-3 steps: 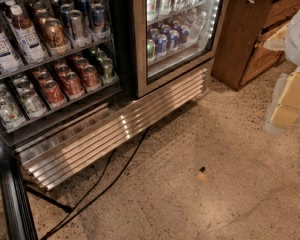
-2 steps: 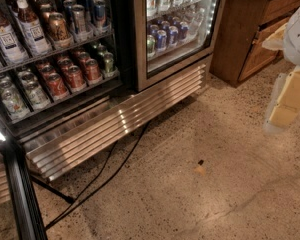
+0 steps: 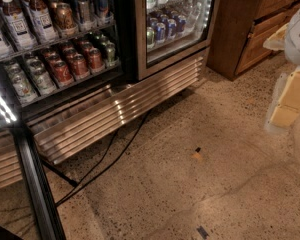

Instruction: Close left fridge door

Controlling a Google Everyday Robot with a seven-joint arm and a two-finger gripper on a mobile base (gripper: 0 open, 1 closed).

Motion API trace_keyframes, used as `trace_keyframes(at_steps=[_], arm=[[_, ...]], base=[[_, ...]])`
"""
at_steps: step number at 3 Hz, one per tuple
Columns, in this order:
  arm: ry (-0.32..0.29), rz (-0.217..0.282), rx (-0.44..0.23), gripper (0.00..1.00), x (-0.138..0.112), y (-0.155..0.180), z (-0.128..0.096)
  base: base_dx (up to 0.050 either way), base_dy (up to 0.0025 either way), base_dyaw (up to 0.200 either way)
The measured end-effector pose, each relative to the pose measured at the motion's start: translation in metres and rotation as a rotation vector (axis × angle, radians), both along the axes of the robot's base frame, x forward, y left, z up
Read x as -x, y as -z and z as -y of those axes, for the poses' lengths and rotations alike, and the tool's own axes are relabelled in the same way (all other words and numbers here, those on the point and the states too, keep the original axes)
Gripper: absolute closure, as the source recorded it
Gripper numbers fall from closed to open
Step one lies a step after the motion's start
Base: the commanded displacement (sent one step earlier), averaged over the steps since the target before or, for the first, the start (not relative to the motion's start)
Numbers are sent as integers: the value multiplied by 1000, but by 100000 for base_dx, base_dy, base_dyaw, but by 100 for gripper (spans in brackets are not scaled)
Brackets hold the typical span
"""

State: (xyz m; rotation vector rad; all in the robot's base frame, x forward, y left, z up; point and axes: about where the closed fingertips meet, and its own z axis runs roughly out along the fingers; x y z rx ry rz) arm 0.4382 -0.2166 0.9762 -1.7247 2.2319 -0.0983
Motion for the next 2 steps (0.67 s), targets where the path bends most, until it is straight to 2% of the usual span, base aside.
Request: trace_keyframes(at_steps=[2], arm=[[0, 0, 0, 0, 0, 0, 0]], base=[[-5000, -3, 20]])
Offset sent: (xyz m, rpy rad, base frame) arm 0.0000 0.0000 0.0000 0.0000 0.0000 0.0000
